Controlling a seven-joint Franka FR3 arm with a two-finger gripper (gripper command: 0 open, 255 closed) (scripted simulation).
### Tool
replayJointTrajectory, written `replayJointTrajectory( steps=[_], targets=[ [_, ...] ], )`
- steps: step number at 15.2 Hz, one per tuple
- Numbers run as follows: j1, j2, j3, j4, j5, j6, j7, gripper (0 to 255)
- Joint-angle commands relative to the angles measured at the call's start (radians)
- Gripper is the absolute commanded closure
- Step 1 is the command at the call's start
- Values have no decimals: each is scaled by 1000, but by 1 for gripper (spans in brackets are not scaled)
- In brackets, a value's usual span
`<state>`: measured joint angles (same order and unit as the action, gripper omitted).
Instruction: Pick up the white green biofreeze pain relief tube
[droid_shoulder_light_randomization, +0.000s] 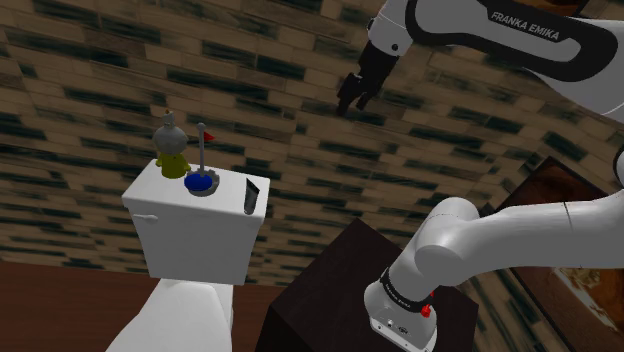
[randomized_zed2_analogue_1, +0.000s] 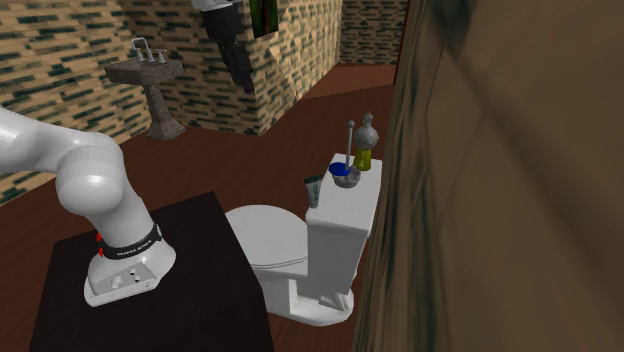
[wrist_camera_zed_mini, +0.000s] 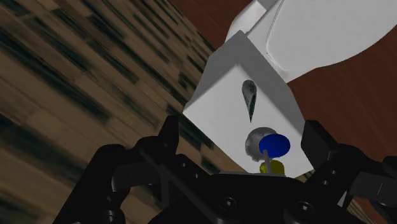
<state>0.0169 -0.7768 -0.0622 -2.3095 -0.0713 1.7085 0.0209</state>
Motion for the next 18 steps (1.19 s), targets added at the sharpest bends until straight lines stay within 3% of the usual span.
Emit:
replayJointTrajectory(
  steps=[1,10,18],
  targets=[
    [0,0,0,0,0,0,0,0],
    [3,133,36,-190,3,360,85,0],
    [-4,371,74,-248,-16,688,173,0]
  ],
)
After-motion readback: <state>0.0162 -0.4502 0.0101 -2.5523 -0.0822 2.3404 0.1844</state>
